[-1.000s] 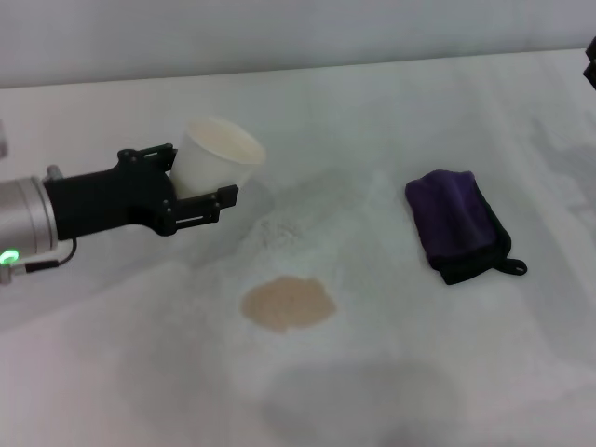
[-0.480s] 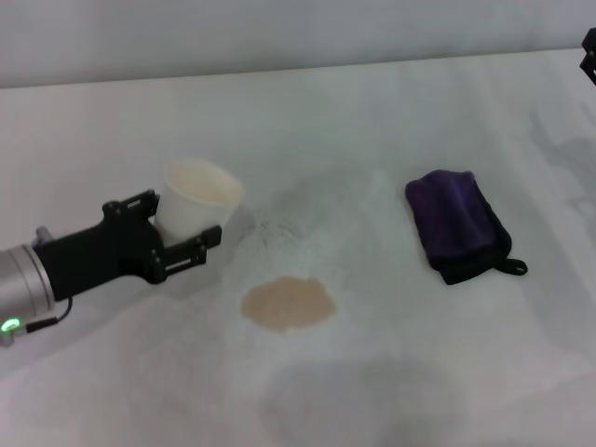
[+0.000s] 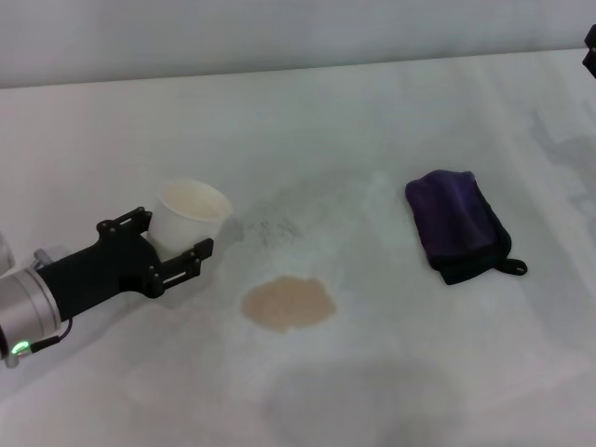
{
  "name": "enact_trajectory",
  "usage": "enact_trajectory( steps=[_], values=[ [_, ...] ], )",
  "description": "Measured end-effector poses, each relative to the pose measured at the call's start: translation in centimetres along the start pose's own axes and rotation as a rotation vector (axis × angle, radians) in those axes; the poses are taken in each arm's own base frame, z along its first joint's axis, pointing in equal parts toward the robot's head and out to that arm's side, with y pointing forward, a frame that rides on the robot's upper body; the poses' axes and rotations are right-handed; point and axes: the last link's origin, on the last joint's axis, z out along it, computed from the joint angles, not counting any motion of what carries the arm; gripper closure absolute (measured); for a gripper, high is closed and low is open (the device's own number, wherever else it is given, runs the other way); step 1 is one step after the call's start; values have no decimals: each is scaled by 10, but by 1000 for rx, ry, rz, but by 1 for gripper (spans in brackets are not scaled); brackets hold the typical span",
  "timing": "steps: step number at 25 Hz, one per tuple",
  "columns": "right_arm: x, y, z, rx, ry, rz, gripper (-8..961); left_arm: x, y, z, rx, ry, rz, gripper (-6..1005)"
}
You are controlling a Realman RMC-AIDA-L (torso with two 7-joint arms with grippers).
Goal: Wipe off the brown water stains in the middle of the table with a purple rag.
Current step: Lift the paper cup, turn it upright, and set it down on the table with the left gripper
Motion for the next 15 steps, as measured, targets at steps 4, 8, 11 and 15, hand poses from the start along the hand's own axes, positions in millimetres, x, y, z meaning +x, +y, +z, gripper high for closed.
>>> enact_trajectory(
  steps=[4,8,11,15],
  values=[
    [0,0,0,0,-1,-1,100,-7,2,-1,11,-12,0,273],
    [-1,1,2,-3,-4,-1,100,-16,7,0,10,-36,-3,273],
    [-1,1,3,-4,-6,0,100,-20,11,0,6,-44,-17,273],
    [-1,2,3,-4,-5,0,100,-29,16,-6,16,-51,-30,272]
  ],
)
